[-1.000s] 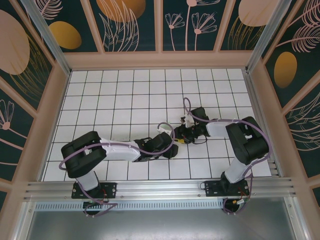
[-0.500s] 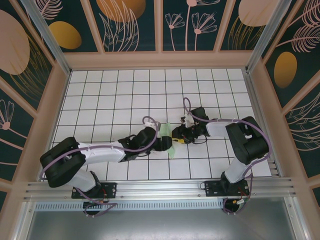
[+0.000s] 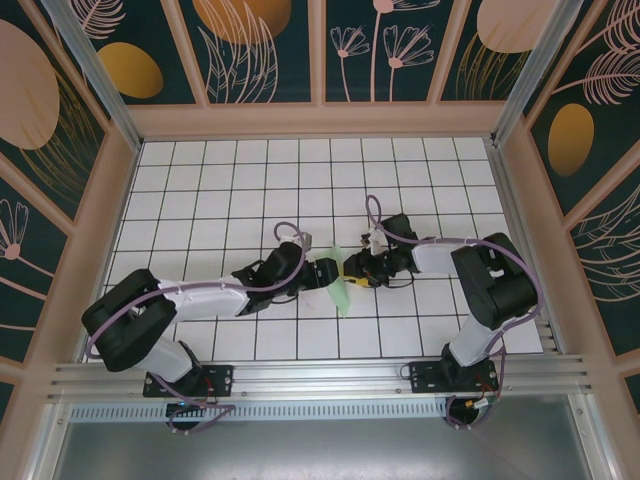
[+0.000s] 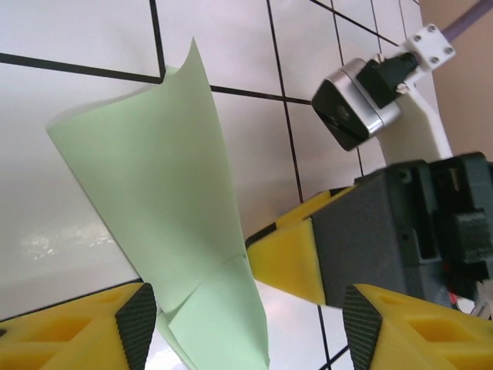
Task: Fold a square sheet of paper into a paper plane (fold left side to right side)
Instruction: Fold the wing for the fifth time at the center of the table.
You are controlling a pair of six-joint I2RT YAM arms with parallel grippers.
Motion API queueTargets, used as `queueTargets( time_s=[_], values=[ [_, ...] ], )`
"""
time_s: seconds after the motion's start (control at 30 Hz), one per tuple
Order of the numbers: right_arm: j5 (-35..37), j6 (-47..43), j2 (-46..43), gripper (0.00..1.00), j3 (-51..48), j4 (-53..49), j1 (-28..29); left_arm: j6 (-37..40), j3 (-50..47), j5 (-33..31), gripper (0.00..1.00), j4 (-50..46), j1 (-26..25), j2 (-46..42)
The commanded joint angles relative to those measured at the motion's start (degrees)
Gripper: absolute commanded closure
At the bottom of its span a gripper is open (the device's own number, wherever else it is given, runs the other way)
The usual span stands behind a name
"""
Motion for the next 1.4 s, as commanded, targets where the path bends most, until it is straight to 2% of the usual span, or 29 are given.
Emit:
queueTargets(
  time_s=[0.0, 0.33, 0.43, 0.6, 0.77, 1.03, 1.2, 1.37],
  values=[
    [2.0, -0.9, 2.5, 0.56, 0.9, -0.7, 1.1, -0.6, 3.0, 1.9, 0.34, 1.2, 0.6, 2.2],
    [2.0, -1.5, 3.1, 0.56, 1.0, -1.2, 1.3, -1.7, 6.8, 2.2, 0.53, -0.1, 1.3, 8.4],
    [2.1, -1.7, 3.1, 0.56, 1.2, -1.5, 1.4, -2.1, 7.0, 1.7, 0.63, -0.1, 1.5, 9.1],
    [1.8, -2.2, 2.9, 0.56, 1.4, -1.8, 1.5, -1.8, 6.3, 0.8, 0.85, -0.4, 2.4, 8.9],
    [1.4, -2.8, 1.5, 0.55, 1.3, -1.9, 1.5, -1.2, 3.8, 2.0, 0.97, 1.7, 4.2, 8.6],
    [4.1, -4.1, -3.3, 0.54, 0.8, -3.4, 1.7, 1.9, 2.1, 4.5, 0.99, 5.0, 5.3, 9.0],
    [13.0, -5.2, -11.1, 0.55, -0.2, -7.2, 3.5, 2.2, 1.7, 4.9, 0.99, 5.7, 5.6, 9.3],
    [24.9, -4.2, -18.3, 0.61, -0.3, -13.8, 10.1, 2.1, 2.0, 5.0, 0.99, 5.5, 5.6, 9.6]
  ],
)
